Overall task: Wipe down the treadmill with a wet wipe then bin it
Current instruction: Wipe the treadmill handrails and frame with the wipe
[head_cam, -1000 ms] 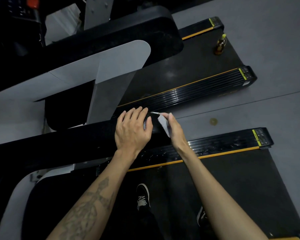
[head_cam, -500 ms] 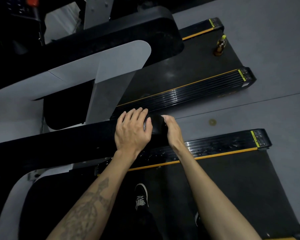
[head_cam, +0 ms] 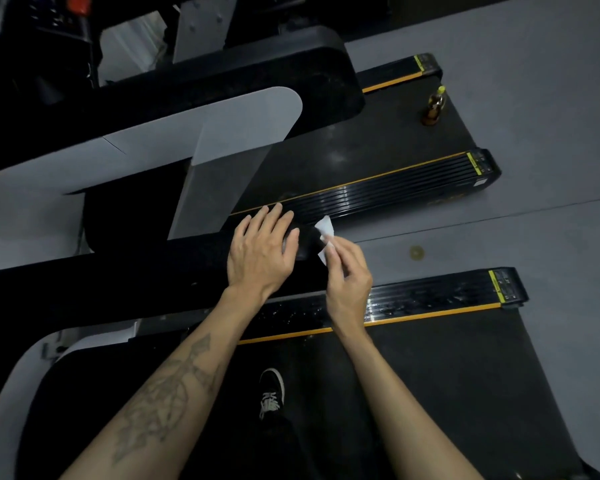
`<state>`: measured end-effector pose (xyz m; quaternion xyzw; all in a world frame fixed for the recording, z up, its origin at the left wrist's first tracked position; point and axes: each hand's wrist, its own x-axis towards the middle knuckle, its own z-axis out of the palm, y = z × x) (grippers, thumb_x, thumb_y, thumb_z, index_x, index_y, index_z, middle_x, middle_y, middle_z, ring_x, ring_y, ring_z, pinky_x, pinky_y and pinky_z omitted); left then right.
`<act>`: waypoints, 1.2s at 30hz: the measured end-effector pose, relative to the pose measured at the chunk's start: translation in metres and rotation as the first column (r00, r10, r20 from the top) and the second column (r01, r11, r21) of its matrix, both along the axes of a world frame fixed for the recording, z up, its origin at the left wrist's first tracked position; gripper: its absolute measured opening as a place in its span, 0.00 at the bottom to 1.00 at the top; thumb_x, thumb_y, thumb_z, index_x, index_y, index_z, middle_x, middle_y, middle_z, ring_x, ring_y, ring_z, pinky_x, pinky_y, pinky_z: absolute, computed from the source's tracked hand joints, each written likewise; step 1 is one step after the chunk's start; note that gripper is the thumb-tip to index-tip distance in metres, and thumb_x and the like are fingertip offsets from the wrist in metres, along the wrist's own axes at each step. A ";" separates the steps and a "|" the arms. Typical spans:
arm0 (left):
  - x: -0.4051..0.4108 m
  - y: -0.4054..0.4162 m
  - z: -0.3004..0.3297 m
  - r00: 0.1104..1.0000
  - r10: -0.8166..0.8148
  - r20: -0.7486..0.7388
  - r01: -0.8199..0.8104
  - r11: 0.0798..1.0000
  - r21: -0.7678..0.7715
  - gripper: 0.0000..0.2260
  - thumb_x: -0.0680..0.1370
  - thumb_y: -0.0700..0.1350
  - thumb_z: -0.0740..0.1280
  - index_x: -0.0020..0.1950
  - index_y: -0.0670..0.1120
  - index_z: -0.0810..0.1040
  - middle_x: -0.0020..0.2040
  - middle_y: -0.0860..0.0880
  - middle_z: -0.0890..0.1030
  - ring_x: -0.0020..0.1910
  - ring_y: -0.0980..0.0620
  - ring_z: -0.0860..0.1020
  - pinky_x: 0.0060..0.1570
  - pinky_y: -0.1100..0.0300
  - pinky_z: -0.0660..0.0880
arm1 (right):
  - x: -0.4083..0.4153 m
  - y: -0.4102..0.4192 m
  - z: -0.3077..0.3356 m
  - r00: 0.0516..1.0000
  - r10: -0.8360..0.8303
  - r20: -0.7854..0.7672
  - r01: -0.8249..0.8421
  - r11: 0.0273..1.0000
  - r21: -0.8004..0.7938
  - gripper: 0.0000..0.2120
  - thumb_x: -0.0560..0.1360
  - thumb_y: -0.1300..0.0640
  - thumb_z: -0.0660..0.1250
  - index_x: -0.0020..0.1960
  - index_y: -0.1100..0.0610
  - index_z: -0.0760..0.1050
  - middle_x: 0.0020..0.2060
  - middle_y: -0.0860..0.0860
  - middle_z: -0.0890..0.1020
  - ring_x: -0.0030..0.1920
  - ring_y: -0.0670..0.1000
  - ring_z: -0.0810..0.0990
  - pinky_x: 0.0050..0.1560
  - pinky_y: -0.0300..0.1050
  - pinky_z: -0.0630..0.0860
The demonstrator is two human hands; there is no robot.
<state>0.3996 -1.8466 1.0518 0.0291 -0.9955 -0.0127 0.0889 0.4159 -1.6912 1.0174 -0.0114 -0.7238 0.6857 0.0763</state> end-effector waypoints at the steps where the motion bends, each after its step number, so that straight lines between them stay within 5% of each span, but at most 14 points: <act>1: 0.001 -0.001 0.002 1.000 -0.018 0.013 0.018 1.000 0.016 0.23 0.85 0.55 0.53 0.75 0.47 0.75 0.76 0.46 0.73 0.77 0.46 0.69 0.76 0.47 0.64 | 0.002 0.002 0.004 1.000 0.018 -0.025 -0.018 1.000 0.005 0.11 0.83 0.63 0.65 0.63 0.61 0.82 0.58 0.52 0.82 0.61 0.49 0.81 0.62 0.43 0.78; 6: 0.030 0.000 0.009 1.000 0.009 0.000 -0.009 0.988 0.154 0.24 0.86 0.53 0.51 0.78 0.44 0.69 0.81 0.44 0.64 0.81 0.47 0.61 0.81 0.48 0.55 | 0.006 0.010 0.014 0.979 0.161 -0.128 -0.151 0.984 0.091 0.13 0.83 0.66 0.65 0.66 0.64 0.79 0.60 0.55 0.81 0.63 0.48 0.80 0.63 0.37 0.76; 12: 0.093 0.026 0.005 0.967 0.210 -0.146 -0.150 0.928 0.341 0.18 0.85 0.44 0.57 0.74 0.43 0.74 0.78 0.44 0.69 0.79 0.47 0.64 0.79 0.50 0.60 | 0.021 0.008 0.011 0.890 0.413 -0.193 -0.346 0.888 0.303 0.17 0.84 0.63 0.63 0.73 0.61 0.75 0.69 0.52 0.77 0.70 0.49 0.74 0.72 0.48 0.72; 18: 0.124 0.039 0.001 0.904 0.403 -0.145 -0.292 0.827 0.480 0.13 0.85 0.47 0.61 0.67 0.45 0.78 0.59 0.49 0.78 0.57 0.51 0.77 0.52 0.50 0.78 | 0.030 0.009 0.009 0.779 0.610 -0.146 -0.441 0.698 0.565 0.25 0.81 0.61 0.58 0.78 0.59 0.67 0.79 0.51 0.66 0.81 0.49 0.57 0.78 0.51 0.59; 22: 0.129 0.049 -0.002 0.861 0.498 -0.102 -0.327 0.696 0.640 0.09 0.84 0.46 0.63 0.62 0.46 0.78 0.52 0.52 0.78 0.49 0.54 0.78 0.45 0.55 0.79 | 0.033 0.011 0.013 0.741 0.662 -0.115 -0.418 0.588 0.693 0.35 0.74 0.68 0.61 0.81 0.58 0.63 0.81 0.51 0.61 0.82 0.50 0.53 0.75 0.54 0.63; 27: 0.105 0.070 -0.006 0.835 0.547 0.065 -0.329 0.401 0.855 0.07 0.81 0.36 0.66 0.57 0.43 0.81 0.49 0.50 0.82 0.48 0.52 0.81 0.48 0.61 0.77 | 0.037 0.009 0.017 0.753 0.649 -0.110 -0.390 0.574 0.720 0.30 0.77 0.63 0.54 0.79 0.59 0.67 0.80 0.53 0.65 0.81 0.52 0.57 0.75 0.52 0.65; 30: 0.087 0.079 -0.009 0.857 0.497 0.137 -0.317 0.298 0.900 0.11 0.81 0.34 0.65 0.62 0.42 0.81 0.55 0.47 0.83 0.53 0.53 0.79 0.49 0.74 0.71 | 0.031 0.014 0.018 0.733 0.664 -0.147 -0.395 0.592 0.702 0.25 0.80 0.60 0.58 0.76 0.61 0.70 0.78 0.54 0.69 0.80 0.52 0.62 0.76 0.46 0.62; 36: 0.082 0.096 -0.024 0.804 0.582 0.123 -0.222 0.101 0.970 0.14 0.82 0.36 0.66 0.60 0.55 0.76 0.55 0.54 0.82 0.57 0.55 0.81 0.56 0.65 0.77 | 0.014 0.029 0.036 0.672 0.720 -0.171 -0.452 0.582 0.677 0.30 0.72 0.64 0.53 0.73 0.61 0.74 0.72 0.53 0.75 0.70 0.50 0.73 0.69 0.41 0.69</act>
